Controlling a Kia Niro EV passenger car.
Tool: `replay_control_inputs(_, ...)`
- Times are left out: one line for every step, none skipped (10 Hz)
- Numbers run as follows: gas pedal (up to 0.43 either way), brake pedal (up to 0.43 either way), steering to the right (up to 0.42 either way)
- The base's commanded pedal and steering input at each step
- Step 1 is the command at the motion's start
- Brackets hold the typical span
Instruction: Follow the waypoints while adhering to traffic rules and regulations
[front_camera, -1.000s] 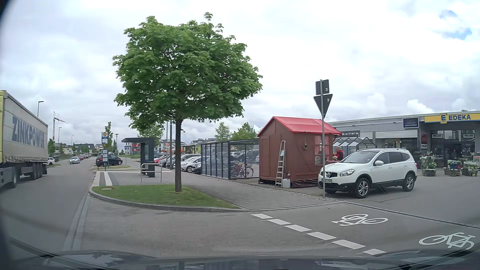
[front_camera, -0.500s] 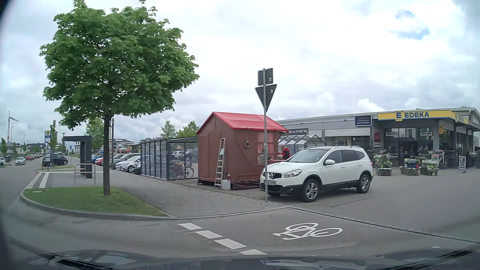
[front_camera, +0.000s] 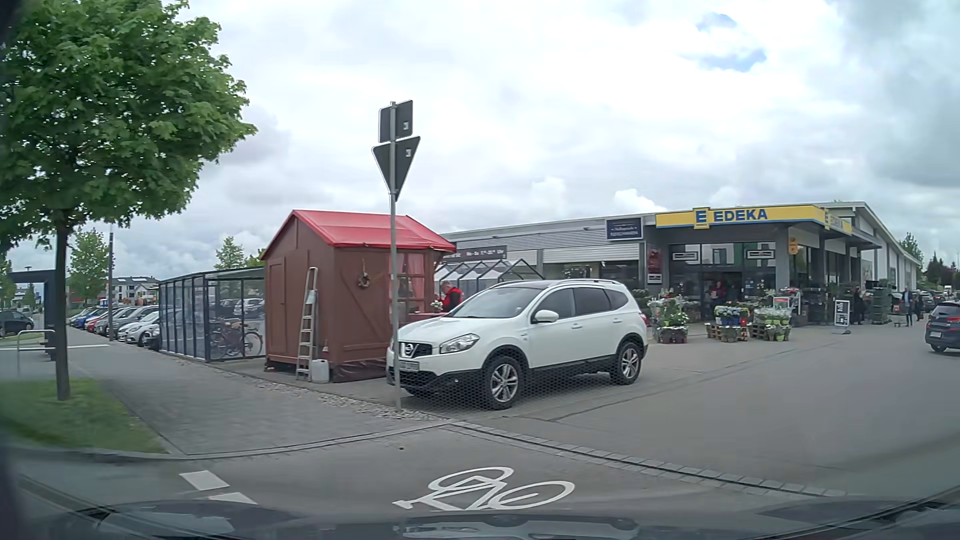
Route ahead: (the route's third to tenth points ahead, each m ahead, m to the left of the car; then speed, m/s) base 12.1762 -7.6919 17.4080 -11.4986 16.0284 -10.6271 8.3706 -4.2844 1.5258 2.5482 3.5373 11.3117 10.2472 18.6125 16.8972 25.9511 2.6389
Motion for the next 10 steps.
replay_control_inputs(0.0, 0.012, 0.546)
replay_control_inputs(0.0, 0.006, 0.531)
replay_control_inputs(0.0, 0.012, 0.511)
replay_control_inputs(0.0, 0.012, 0.492)
replay_control_inputs(0.0, 0.012, 0.476)
replay_control_inputs(0.0, 0.012, 0.46)
replay_control_inputs(0.0, 0.012, 0.442)
replay_control_inputs(0.0, 0.012, 0.416)
replay_control_inputs(0.0, 0.012, 0.389)
replay_control_inputs(0.0, 0.006, 0.373)
